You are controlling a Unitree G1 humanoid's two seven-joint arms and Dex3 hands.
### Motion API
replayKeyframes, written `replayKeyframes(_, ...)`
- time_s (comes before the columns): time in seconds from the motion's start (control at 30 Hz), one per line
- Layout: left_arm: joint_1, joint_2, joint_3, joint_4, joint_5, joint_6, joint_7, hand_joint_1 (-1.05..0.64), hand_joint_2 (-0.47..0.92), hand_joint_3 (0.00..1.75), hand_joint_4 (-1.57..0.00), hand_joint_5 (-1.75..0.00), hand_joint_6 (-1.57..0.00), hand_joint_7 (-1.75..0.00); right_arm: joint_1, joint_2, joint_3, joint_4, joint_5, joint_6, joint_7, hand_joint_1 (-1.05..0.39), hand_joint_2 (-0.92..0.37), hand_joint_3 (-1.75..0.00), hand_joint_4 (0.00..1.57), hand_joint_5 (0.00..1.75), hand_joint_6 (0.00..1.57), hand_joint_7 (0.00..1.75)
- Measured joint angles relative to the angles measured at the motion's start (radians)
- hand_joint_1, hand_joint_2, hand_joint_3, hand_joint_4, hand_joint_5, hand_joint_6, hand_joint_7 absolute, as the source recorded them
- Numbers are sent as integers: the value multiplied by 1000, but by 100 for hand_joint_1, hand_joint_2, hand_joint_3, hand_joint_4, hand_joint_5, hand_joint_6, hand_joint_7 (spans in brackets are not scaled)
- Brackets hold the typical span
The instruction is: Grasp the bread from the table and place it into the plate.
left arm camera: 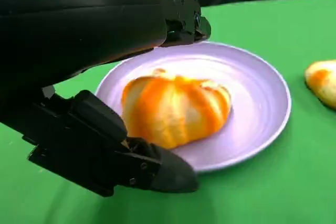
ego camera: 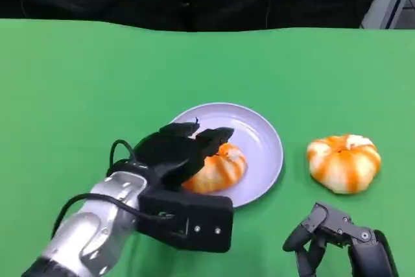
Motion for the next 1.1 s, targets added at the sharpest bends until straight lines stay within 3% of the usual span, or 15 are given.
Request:
replayKeyframes(0.3, 185, 40, 181, -106, -316, -216, 10, -39, 92, 32, -46, -31, -31, -10, 4, -7, -4, -8, 18, 18, 22, -23, -35, -132, 95, 175, 77, 141)
replayKeyframes(0.57, 407, 42, 339, -137, -492, -444, 85, -23, 92, 28, -69, -51, -63, -22, 23, -19, -9, -17, 43, 18, 53, -23, -36, -129, 92, 175, 77, 138)
replayKeyframes(0.67, 479, 23, 403, -135, -548, -535, 133, -16, 92, 27, -71, -74, -79, -27, 30, -23, -12, -24, 44, 18, 57, -24, -37, -127, 91, 175, 77, 137)
replayKeyframes(0.73, 507, -4, 430, -119, -604, -595, 147, -9, 89, 36, -67, -103, -81, -52, 32, -27, -13, -28, 43, 18, 61, -24, -37, -126, 91, 175, 77, 137)
replayKeyframes(0.83, 533, -47, 449, -74, -683, -686, 149, -4, 75, 70, -66, -125, -70, -94, 33, -31, -13, -38, 43, 18, 64, -24, -37, -126, 90, 175, 77, 136)
replayKeyframes(0.9, 545, -59, 463, -52, -692, -731, 149, -2, 67, 88, -71, -136, -71, -109, 34, -32, -14, -39, 44, 18, 64, -24, -38, -125, 90, 175, 77, 136)
replayKeyframes(1.1, 619, -93, 503, -66, -752, -759, 149, 3, 62, 104, -78, -160, -74, -136, 37, -37, -17, -46, 49, 16, 68, -26, -39, -123, 86, 175, 78, 135)
